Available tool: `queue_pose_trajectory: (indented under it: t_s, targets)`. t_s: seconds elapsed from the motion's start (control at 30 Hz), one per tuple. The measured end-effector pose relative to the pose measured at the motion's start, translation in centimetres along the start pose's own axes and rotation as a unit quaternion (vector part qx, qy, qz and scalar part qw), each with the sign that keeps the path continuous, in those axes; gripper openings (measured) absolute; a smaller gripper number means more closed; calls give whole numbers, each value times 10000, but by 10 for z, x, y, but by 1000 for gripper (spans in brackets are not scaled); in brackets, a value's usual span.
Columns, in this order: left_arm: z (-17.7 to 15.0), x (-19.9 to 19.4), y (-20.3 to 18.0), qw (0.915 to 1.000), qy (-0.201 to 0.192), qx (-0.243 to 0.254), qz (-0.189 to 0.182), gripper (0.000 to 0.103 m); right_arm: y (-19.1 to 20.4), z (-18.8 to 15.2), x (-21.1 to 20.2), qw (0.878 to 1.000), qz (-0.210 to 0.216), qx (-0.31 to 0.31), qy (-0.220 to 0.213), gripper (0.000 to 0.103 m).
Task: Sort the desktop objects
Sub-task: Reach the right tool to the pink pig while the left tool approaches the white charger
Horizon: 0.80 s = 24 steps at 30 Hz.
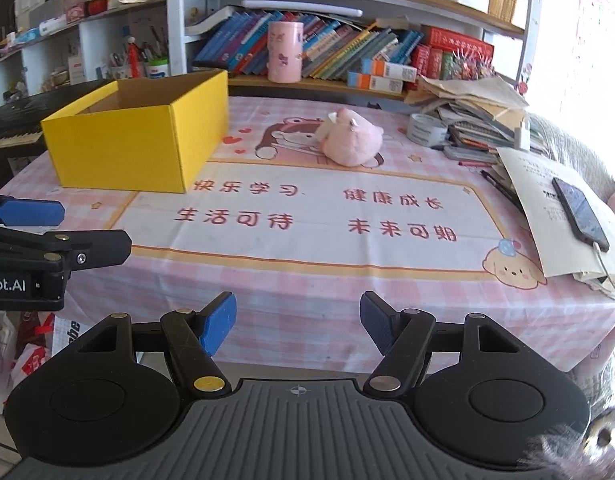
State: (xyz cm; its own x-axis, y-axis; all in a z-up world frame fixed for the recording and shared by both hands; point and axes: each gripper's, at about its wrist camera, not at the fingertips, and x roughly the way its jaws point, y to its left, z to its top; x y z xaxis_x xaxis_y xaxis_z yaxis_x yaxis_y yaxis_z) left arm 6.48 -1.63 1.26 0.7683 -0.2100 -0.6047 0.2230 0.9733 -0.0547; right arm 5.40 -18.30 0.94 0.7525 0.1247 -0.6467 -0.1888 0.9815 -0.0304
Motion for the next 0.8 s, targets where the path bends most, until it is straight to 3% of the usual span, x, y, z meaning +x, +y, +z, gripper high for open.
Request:
queue_pose_trajectory:
  t_s: [0.43,0.8]
  targets:
    - [39,58,-33,9996,60,239,-106,87,-53,23,41,9996,-56,253,136,66]
    - [81,97,-51,9996,-99,66,264,87,-94,63,87,9994,252,197,131,66]
